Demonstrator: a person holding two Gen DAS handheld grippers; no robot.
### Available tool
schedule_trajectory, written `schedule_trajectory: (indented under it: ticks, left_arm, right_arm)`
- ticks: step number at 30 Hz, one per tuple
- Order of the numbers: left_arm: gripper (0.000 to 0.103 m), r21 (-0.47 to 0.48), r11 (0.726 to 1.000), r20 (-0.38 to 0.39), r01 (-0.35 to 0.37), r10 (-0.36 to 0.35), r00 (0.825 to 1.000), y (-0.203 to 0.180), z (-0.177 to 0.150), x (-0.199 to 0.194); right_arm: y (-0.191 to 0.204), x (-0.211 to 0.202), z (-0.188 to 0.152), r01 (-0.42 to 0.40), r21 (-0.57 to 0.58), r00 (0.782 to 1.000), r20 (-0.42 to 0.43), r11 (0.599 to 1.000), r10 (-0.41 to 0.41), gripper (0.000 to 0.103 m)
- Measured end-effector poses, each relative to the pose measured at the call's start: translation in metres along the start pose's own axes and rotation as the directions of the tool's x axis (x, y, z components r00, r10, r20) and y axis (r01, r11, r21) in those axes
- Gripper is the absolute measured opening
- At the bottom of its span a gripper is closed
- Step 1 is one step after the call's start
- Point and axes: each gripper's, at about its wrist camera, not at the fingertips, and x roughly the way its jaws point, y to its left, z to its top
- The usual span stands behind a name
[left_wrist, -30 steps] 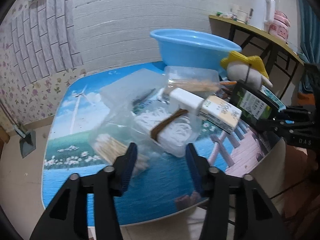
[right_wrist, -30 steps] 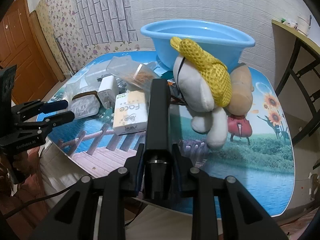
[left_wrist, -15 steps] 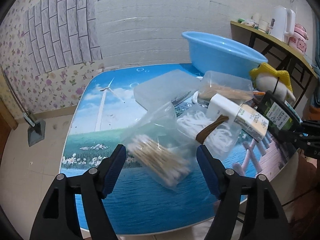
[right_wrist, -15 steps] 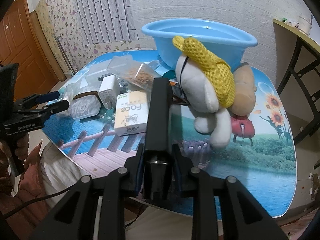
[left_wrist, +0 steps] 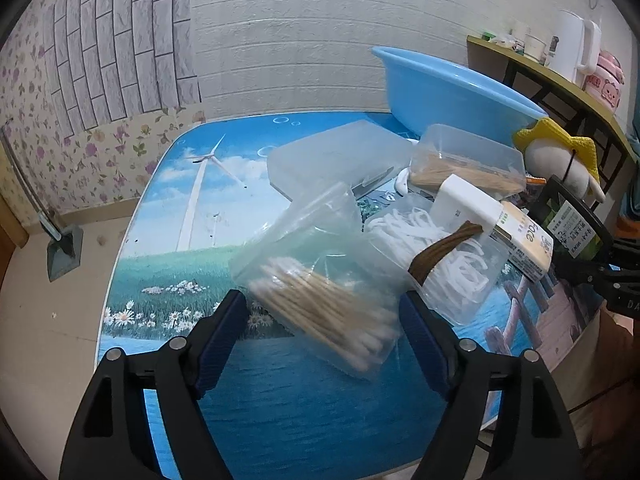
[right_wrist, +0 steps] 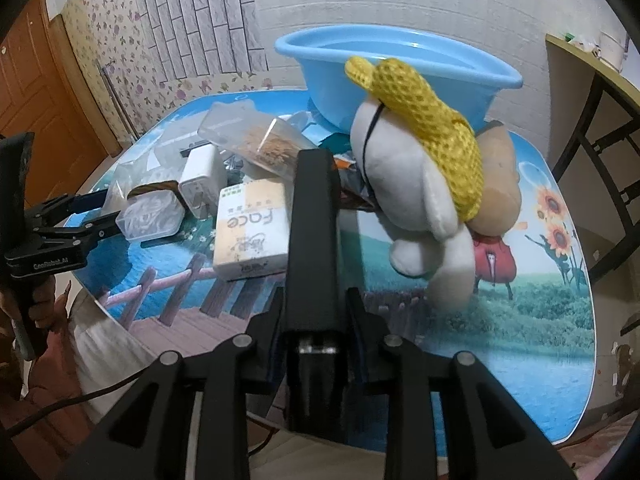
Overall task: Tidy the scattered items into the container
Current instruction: 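Grasp the cotton swab bag with the left gripper and lift it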
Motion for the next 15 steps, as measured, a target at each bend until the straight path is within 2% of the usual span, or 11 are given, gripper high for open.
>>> schedule_trajectory:
  ticks: [9,11,13,14,15]
  left_arm:
    - [0.085,0.028,0.999,0.016,-0.026,0.026,1.0,-0.007,0.001,0.006]
    - [0.078,0.034,0.999,0.029,-0.013,0.012,1.0,-0.008,0.0,0.005]
    - [0.057,0.051,0.999,0.042,0.007,-0.009,0.999,-0.011,-0.001,0.003]
    - [0.053,0.061,0.998,0.046,0.013,-0.015,0.999,-0.014,-0.001,0.002]
    - [0.044,0.07,0.997,0.048,0.02,-0.023,0.999,-0.016,-0.001,0.002]
  right_arm:
    - [0.003,0.002,-0.002,0.041,-0.034,0.999,0.025,0.999,-0.04,0.038]
    - [0.001,0.003,-0.003,0.038,-0.028,0.999,0.037,0.999,-0.037,0.044]
    - [0.004,0.005,-0.002,0.037,-0.034,0.998,0.051,0.999,-0.035,0.049]
    - [0.004,0.004,-0.003,0.033,-0.039,0.998,0.057,0.999,-0.03,0.052]
    - [0.006,0.004,-0.004,0.032,-0.044,0.998,0.064,0.999,-0.029,0.053]
